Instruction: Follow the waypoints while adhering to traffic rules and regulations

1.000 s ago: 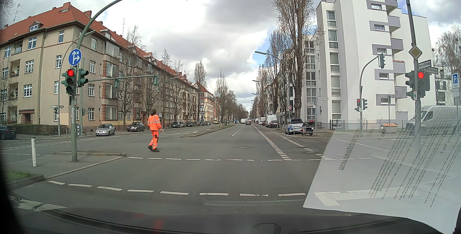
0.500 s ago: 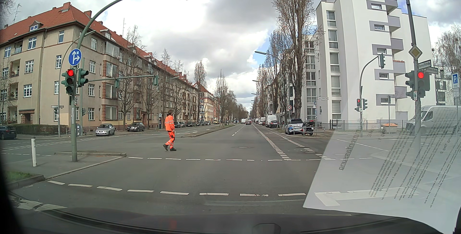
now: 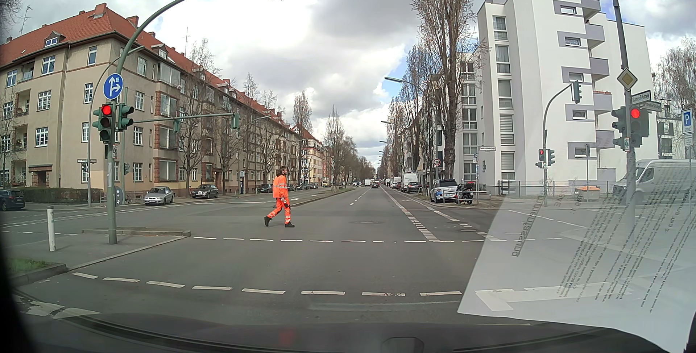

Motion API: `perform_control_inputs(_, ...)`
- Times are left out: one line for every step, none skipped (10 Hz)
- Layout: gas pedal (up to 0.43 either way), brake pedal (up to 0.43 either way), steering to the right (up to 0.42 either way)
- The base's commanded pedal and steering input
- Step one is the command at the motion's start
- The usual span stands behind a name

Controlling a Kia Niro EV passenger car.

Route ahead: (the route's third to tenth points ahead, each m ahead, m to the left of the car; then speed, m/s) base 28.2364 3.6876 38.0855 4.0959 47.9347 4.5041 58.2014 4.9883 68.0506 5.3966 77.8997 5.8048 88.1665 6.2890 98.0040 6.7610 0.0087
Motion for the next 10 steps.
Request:
perform_control_inputs(0.000,0.439,-0.015)
perform_control_inputs(0.000,0.439,-0.015)
perform_control_inputs(0.000,0.439,-0.015)
perform_control_inputs(0.000,0.439,-0.015)
perform_control_inputs(0.000,0.439,-0.015)
perform_control_inputs(0.000,0.439,-0.015)
perform_control_inputs(0.000,0.439,-0.015)
perform_control_inputs(0.000,0.439,-0.015)
perform_control_inputs(0.000,0.439,-0.015)
perform_control_inputs(0.000,0.439,-0.015)
